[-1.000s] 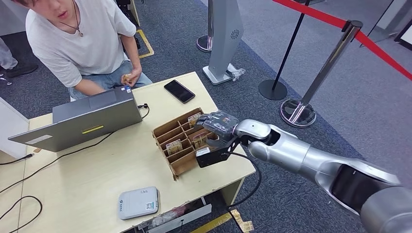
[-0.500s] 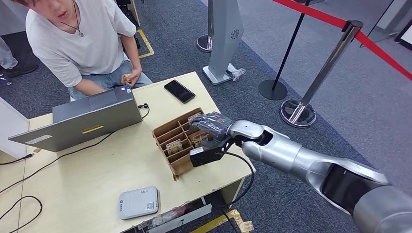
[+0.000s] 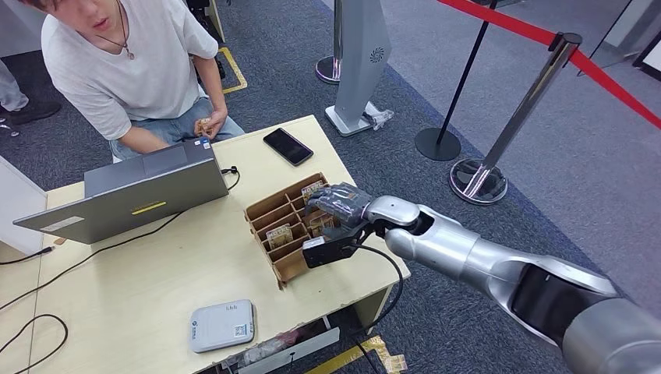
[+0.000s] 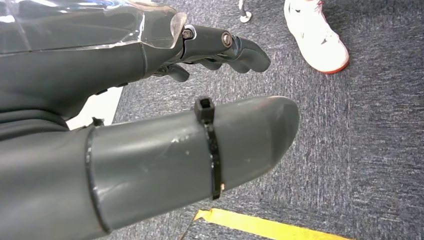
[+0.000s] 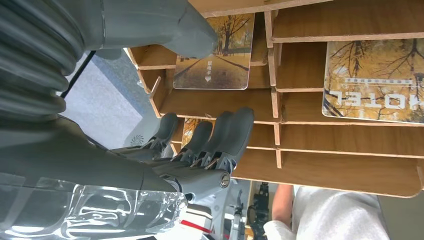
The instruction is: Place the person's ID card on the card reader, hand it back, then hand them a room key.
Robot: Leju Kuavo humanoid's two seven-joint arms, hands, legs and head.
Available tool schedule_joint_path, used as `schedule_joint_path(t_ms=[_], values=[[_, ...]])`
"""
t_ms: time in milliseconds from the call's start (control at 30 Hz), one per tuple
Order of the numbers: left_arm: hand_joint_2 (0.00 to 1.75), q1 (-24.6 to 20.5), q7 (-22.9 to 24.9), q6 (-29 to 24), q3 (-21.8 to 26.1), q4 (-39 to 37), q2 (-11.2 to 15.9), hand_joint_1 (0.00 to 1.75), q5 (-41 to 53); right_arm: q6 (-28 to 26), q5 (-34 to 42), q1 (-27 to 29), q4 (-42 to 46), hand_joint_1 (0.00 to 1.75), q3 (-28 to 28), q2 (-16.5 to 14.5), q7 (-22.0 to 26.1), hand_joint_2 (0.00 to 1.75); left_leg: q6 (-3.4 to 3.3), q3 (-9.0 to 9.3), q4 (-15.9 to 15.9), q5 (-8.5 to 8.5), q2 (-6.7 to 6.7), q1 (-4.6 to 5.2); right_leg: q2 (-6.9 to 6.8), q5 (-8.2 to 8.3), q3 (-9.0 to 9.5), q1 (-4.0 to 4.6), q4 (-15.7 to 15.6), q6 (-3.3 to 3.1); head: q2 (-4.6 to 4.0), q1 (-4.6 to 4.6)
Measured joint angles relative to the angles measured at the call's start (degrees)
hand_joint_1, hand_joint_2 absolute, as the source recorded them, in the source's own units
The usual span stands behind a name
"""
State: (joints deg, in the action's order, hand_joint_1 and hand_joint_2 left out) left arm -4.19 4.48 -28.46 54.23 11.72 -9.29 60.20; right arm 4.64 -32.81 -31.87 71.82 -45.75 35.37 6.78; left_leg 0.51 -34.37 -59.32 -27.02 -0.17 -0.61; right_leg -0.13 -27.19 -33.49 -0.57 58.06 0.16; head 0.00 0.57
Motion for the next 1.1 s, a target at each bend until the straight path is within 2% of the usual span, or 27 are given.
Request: schedule_joint_path(t_ms=[1100], values=[[0.00, 0.00, 0.23, -0.18, 0.09, 0.00, 0.00, 0.00, -0.20, -0.84, -1.15, 0.35, -2.40, 0.82, -0.15, -1.10, -0.59, 1.75, 0.00, -0.01, 0.00, 0.00, 0.00, 0.00, 0.00, 0.00, -0.01, 0.00, 0.00, 0.00, 0.00, 0.00]])
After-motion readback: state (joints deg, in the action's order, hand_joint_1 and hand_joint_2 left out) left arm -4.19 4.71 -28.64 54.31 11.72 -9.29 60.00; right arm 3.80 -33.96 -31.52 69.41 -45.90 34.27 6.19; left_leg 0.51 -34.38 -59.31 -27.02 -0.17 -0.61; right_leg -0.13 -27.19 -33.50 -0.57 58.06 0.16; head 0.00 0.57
